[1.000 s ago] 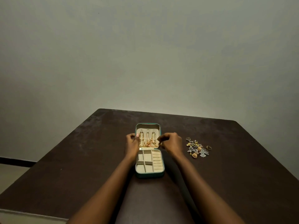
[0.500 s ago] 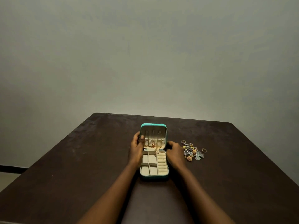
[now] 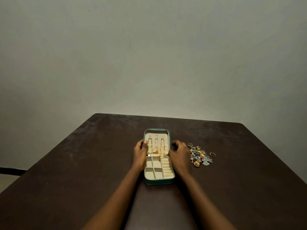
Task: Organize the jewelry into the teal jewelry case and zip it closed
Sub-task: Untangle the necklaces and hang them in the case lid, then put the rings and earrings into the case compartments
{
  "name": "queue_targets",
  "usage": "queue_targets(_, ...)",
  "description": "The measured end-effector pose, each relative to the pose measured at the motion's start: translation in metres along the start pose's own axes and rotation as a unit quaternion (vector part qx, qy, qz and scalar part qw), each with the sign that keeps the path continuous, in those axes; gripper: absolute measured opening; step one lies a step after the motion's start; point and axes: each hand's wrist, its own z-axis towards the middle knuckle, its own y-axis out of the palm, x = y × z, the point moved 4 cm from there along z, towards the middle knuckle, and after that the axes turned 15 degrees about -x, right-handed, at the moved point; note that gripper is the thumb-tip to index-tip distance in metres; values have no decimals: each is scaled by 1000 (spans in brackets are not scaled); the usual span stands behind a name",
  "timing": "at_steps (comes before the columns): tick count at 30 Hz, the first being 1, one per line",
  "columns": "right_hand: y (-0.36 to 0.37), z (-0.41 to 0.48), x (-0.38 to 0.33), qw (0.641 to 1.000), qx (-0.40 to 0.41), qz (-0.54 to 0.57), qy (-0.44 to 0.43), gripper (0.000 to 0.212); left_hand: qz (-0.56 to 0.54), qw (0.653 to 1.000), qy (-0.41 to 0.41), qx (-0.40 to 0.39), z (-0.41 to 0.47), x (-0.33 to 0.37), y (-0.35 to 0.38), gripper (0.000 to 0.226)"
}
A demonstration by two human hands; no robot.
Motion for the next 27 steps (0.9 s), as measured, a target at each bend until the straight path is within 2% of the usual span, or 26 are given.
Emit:
queue_targets(2, 2, 1, -6, 998, 0, -38, -51, 26, 2, 1000, -1, -3, 2, -2, -1, 27)
queue_targets(4, 6, 3, -11, 990, -64, -78, -103, 26, 19, 1000, 0, -6, 4, -3, -1, 27)
queue_targets(7, 9, 4, -15, 957, -160, -178, -166, 32, 58, 998, 3, -7, 5, -6, -2, 25)
queue_targets(9, 11, 4, -16, 926, -191, -263, -194, 36, 70, 997, 4, -12, 3, -6, -2, 25)
queue_targets(11, 9, 5, -17, 915, -201, -285, -204, 36, 65, 998, 5, -19, 2, -6, -1, 26)
queue_targets(18, 4, 6, -13, 920, -164, -273, -229, 16, 64, 998, 1, -20, -2, -2, -1, 30)
queue_targets(24, 0, 8, -15, 942, -87, -249, -206, 17, 69, 997, -4, -17, -4, -1, -1, 34)
queue_targets(27, -2, 8, -20, 931, -72, -296, -201, 20, 62, 998, -9, -22, -5, -1, -1, 34)
